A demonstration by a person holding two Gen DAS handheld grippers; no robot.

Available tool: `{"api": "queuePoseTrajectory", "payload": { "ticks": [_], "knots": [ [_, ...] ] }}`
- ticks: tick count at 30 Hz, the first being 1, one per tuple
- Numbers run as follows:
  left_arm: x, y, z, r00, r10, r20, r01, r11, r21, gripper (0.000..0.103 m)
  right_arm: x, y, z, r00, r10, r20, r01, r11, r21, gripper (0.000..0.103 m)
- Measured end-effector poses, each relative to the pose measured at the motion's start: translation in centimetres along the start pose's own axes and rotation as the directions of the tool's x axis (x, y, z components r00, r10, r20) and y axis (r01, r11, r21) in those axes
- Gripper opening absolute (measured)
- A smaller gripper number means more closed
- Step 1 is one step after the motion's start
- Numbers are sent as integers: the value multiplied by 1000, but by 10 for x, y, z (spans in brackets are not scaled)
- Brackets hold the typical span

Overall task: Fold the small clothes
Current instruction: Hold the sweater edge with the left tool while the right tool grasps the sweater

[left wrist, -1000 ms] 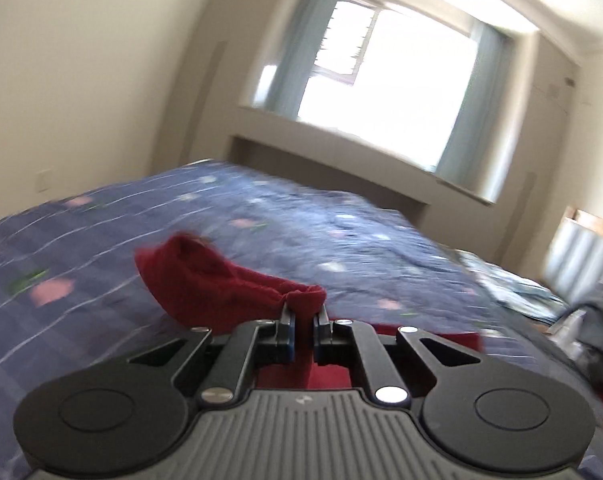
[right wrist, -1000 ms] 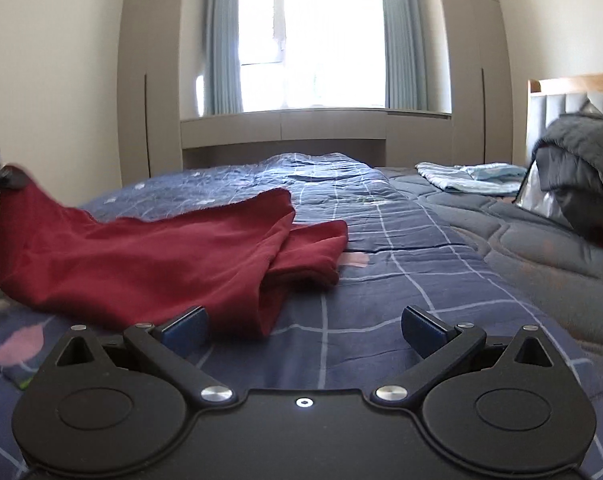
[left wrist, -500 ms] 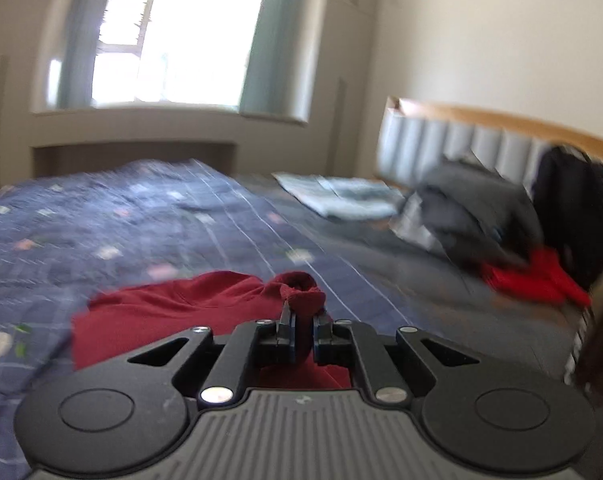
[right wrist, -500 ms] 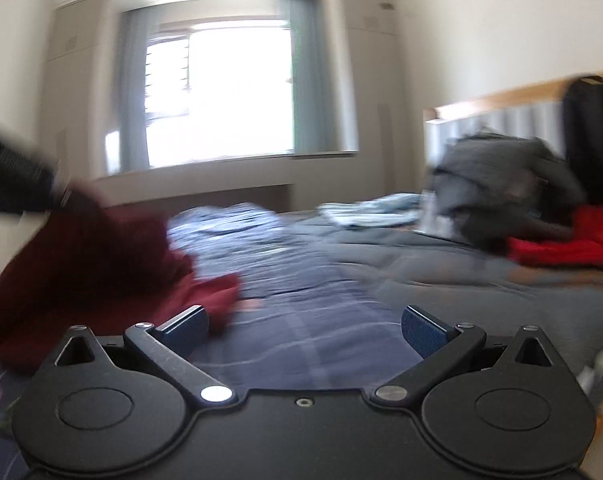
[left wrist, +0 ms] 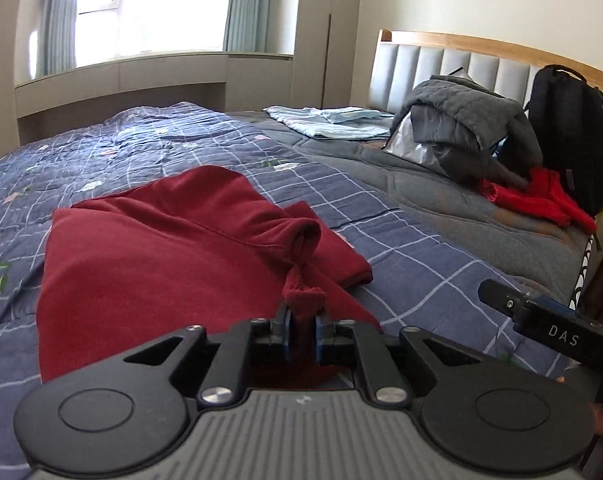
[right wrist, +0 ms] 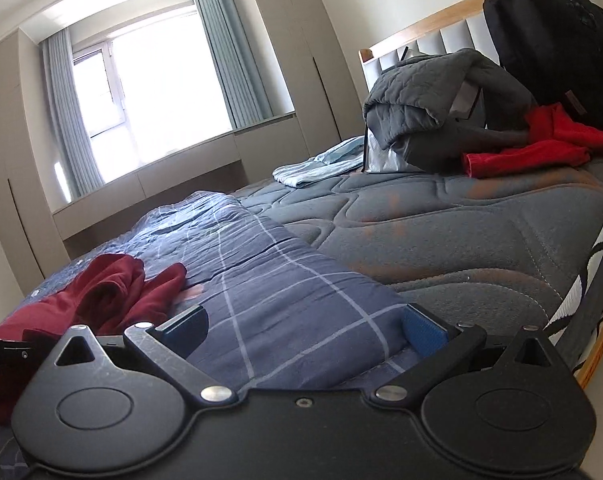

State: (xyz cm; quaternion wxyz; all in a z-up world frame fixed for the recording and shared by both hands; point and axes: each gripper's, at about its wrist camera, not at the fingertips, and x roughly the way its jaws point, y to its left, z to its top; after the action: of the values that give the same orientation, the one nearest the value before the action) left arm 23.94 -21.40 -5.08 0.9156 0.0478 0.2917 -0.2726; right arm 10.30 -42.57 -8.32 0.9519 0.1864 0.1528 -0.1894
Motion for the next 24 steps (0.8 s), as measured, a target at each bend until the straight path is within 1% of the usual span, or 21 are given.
{"api": "queuePoseTrajectory", "payload": {
  "ticks": [2, 4, 6, 8, 10, 11, 13, 14, 17, 18, 19, 20, 22, 24],
  "knots": [
    [3, -1, 2, 1000, 5, 4, -5, 1000, -6, 9, -2, -1, 2, 1000, 15, 4, -15, 1000, 0, 103],
    [5, -1, 3, 1000, 10, 8, -10, 1000, -13, 9, -3, 2, 7, 998, 58, 5, -58, 998, -16, 103],
    [4, 0, 3, 1000, 13, 15, -13, 1000, -25, 10, -3, 11, 16, 988, 157, 6, -156, 986, -58, 103],
    [5, 1, 1, 1000, 14, 18, -13, 999, -46, 9, 6, 23, 27, 971, 236, -26, -238, 964, -117, 103],
    [5, 3, -1, 1000, 13, 23, -12, 998, -63, 9, 25, 37, 42, 929, 359, -90, -369, 914, -168, 102],
    [5, 4, -1, 1000, 13, 27, -11, 997, -71, 9, 35, 44, 50, 908, 404, -110, -418, 890, -183, 102],
    [6, 5, -2, 999, 11, 32, -9, 996, -83, 9, 61, 60, 67, 851, 488, -193, -520, 832, -190, 101],
    [6, 6, -2, 999, 10, 35, -7, 996, -89, 10, 77, 68, 75, 820, 524, -230, -565, 805, -179, 98],
    [6, 8, -4, 999, 7, 41, -2, 994, -106, 10, 124, 91, 93, 746, 577, -331, -640, 759, -120, 86],
    [6, 9, -4, 999, 6, 42, -1, 994, -113, 10, 140, 101, 97, 731, 578, -363, -648, 754, -108, 78],
    [7, 10, -5, 999, 4, 43, 1, 993, -120, 10, 151, 107, 99, 725, 573, -383, -649, 754, -101, 72],
    [7, 10, -5, 999, 3, 45, 3, 992, -124, 10, 164, 115, 100, 718, 563, -409, -647, 757, -94, 69],
    [7, 11, -4, 999, 1, 48, 5, 992, -128, 10, 186, 128, 98, 704, 539, -462, -636, 768, -72, 55],
    [7, 11, -4, 999, -2, 50, 8, 991, -134, 10, 201, 134, 94, 688, 525, -501, -626, 779, -43, 47]
  ]
}}
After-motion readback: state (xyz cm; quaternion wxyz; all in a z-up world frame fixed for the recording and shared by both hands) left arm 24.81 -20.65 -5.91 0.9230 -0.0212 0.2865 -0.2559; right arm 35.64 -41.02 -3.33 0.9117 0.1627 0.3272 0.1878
